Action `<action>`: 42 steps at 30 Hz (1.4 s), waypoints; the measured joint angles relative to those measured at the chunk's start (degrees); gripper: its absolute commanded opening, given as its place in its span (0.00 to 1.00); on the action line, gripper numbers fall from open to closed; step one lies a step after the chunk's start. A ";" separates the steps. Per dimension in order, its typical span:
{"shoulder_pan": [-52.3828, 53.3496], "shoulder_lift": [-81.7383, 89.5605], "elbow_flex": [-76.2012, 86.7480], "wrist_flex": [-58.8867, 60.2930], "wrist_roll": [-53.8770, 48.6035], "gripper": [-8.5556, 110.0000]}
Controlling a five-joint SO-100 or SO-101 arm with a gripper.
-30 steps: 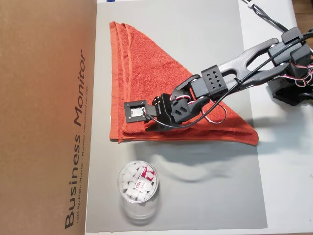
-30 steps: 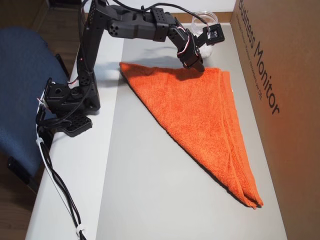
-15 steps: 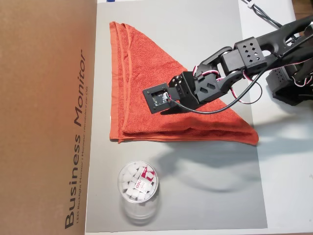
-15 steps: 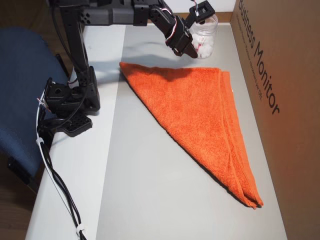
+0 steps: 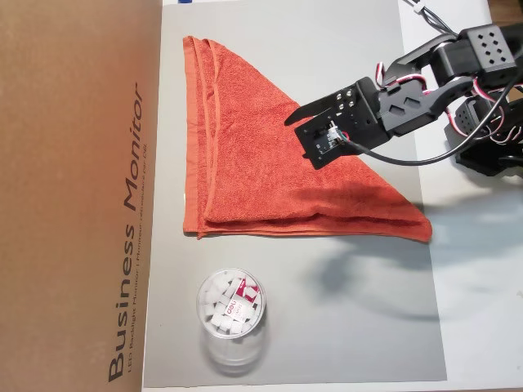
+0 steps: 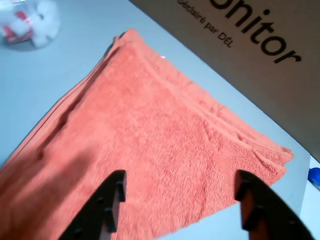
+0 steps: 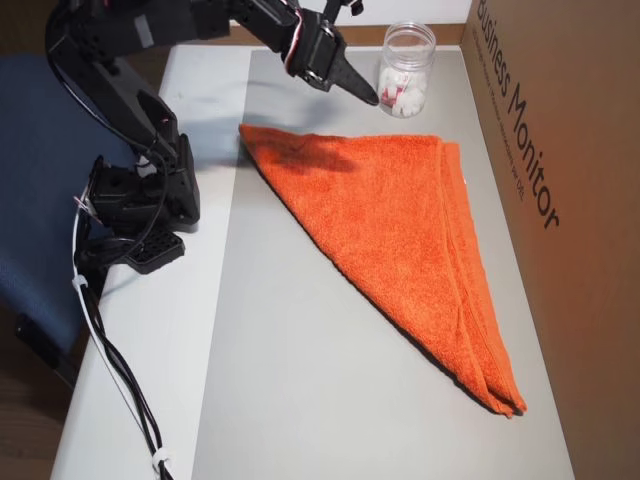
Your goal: Fold the blanket.
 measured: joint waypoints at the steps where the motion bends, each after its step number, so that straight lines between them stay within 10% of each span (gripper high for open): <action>1: -0.53 1.41 0.00 2.37 -1.41 0.28; 21: -1.49 16.79 0.00 41.31 -47.55 0.28; 42: -18.98 7.73 1.49 38.32 -38.06 0.28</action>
